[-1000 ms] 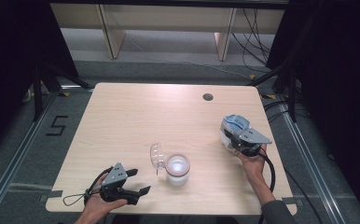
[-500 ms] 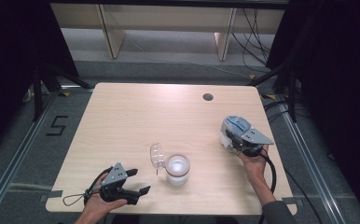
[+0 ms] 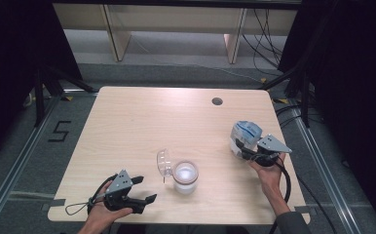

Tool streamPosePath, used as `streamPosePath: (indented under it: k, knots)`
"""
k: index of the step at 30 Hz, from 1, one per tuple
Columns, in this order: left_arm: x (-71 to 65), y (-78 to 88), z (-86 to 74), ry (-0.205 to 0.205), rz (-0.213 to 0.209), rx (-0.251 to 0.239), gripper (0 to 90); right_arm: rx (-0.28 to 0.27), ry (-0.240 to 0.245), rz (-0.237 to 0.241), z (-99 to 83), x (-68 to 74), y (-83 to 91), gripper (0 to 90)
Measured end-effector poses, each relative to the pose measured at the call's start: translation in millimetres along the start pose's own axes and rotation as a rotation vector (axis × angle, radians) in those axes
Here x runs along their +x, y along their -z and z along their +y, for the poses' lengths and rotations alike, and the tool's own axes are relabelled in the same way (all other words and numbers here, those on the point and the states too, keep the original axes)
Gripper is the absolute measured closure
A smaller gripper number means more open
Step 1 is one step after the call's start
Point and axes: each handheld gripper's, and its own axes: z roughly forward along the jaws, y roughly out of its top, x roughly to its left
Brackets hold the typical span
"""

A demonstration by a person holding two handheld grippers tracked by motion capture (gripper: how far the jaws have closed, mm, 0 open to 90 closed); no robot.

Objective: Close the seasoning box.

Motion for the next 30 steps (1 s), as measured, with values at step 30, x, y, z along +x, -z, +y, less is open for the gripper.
streamPosePath:
  k: [30]
  knots:
    - [0.6, 0.6, 0.8, -0.002, 0.008, 0.001, 19.4, 0.117, -0.012, -0.027, -6.1, 25.2, 51.5, 26.6]
